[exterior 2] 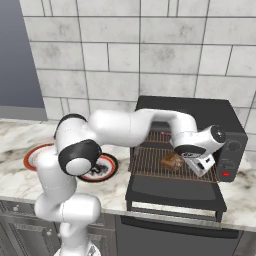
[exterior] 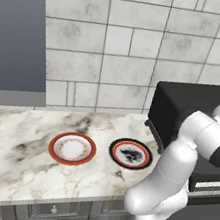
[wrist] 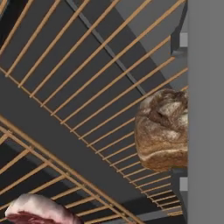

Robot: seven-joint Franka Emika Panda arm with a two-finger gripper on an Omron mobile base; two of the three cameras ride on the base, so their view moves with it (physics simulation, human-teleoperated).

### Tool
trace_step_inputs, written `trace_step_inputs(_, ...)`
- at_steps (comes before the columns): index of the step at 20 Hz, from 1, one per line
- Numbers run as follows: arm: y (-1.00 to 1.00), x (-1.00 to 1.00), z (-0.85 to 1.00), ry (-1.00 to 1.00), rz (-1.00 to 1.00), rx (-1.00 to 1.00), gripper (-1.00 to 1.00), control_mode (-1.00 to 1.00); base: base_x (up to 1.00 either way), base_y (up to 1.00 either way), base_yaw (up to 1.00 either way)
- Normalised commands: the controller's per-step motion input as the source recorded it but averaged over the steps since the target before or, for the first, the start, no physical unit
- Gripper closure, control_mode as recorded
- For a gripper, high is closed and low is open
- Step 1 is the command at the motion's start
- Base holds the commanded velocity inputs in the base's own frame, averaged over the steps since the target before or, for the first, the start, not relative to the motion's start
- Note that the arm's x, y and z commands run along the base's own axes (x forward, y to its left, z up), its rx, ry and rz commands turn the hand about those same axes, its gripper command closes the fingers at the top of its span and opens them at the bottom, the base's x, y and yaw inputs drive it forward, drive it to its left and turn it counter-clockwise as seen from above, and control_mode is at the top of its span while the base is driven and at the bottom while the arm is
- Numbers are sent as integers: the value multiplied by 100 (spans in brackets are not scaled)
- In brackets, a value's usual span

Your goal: Open the toaster oven door. Place the bread on the bottom rack in the toaster oven and place the steak on the top rack.

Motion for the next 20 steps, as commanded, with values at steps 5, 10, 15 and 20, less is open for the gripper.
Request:
trace_step_inputs(5,-34,-27,27,-1,0,0,-100,-100,0,0,0)
trace_step_inputs(10,11,-63,3,-15,7,-6,-100,-100,0,0,0)
trace_step_inputs(15,36,-29,-3,-14,11,-16,-100,-100,0,0,0)
trace_step_inputs(20,53,-2,-1,-4,17,-29,-100,-100,0,0,0)
